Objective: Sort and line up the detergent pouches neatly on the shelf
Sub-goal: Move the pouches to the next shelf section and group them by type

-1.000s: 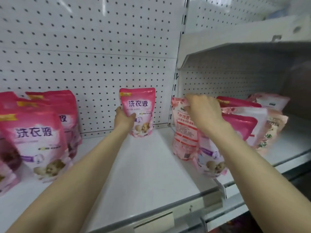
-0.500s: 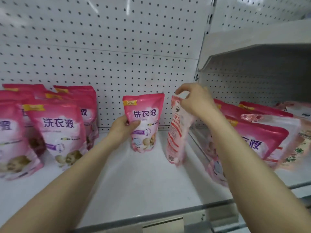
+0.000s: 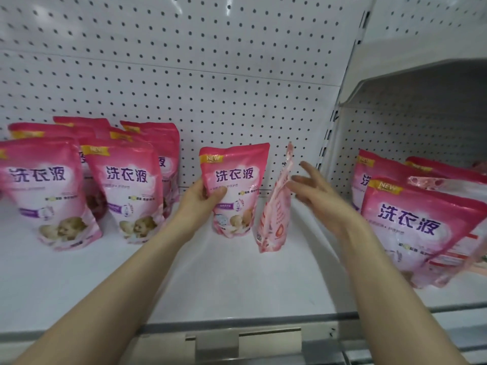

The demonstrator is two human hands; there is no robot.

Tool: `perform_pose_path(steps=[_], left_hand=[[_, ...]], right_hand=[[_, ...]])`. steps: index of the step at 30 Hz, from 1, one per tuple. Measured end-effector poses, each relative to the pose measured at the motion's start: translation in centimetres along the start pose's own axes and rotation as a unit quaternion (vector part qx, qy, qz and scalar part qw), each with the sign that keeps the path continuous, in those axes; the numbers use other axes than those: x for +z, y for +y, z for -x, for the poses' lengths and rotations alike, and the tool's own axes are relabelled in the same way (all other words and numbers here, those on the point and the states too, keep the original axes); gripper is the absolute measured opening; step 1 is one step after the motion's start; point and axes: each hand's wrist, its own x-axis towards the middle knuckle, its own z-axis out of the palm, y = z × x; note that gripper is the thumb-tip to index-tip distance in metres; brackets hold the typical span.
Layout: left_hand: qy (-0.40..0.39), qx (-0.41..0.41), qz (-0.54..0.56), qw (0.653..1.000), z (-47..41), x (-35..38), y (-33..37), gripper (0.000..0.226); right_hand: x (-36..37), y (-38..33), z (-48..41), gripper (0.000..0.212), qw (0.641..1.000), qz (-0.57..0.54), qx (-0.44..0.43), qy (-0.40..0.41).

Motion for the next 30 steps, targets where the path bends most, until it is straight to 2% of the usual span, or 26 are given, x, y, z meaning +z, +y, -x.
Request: perform_pose_path(steps=[1, 3, 8, 11, 14, 16, 21, 26, 30], left_hand=[[0.004, -0.002, 0.004, 1.000, 0.1, 0.1, -0.1, 0.021], [0.006, -0.001, 0.002, 1.000, 0.5, 0.2, -0.2, 0.030], [0.027, 0.008, -0.013, 1.000, 2.1, -0.1, -0.6, 0.028], [0.059, 0.019, -0.019, 0.998, 3.3, -0.6, -0.8, 0.026], [0.104, 0.031, -0.030, 0.994, 4.5, -1.2, -0.8, 0.026], [0.122, 0.047, -0.033, 0.991, 5.2, -1.7, -0.6, 0.025], [0.144, 0.072, -0.004, 0.987, 7.6, -2.9, 0.5, 0.021], [0.140, 0.072, 0.027, 0.987, 10.6, -6.2, 1.2, 0.021], [0.164, 0.054, 0.048, 0.984, 12.9, -10.7, 1.4, 0.018]], right_hand=[[0.3, 0.8, 0.1, 0.087, 0.998, -0.034, 0.026, -0.055], [1.1, 1.6, 0.1, 0.090, 0.994, -0.049, 0.047, -0.085], [2.8, 2.0, -0.2, 0.057, 0.999, -0.044, 0.013, 0.028], [2.9, 2.5, 0.0, 0.057, 0.998, -0.045, 0.009, 0.030], [3.2, 3.1, 0.6, 0.055, 0.995, -0.103, 0.002, 0.004], [3.7, 3.2, 1.2, 0.051, 0.990, -0.137, -0.016, 0.013], [5.5, 3.0, 3.0, 0.019, 0.985, -0.132, -0.063, 0.093], [9.2, 1.1, 6.9, 0.019, 0.974, -0.163, -0.129, 0.093], [13.8, -0.8, 9.0, 0.016, 0.966, -0.211, -0.121, 0.091]])
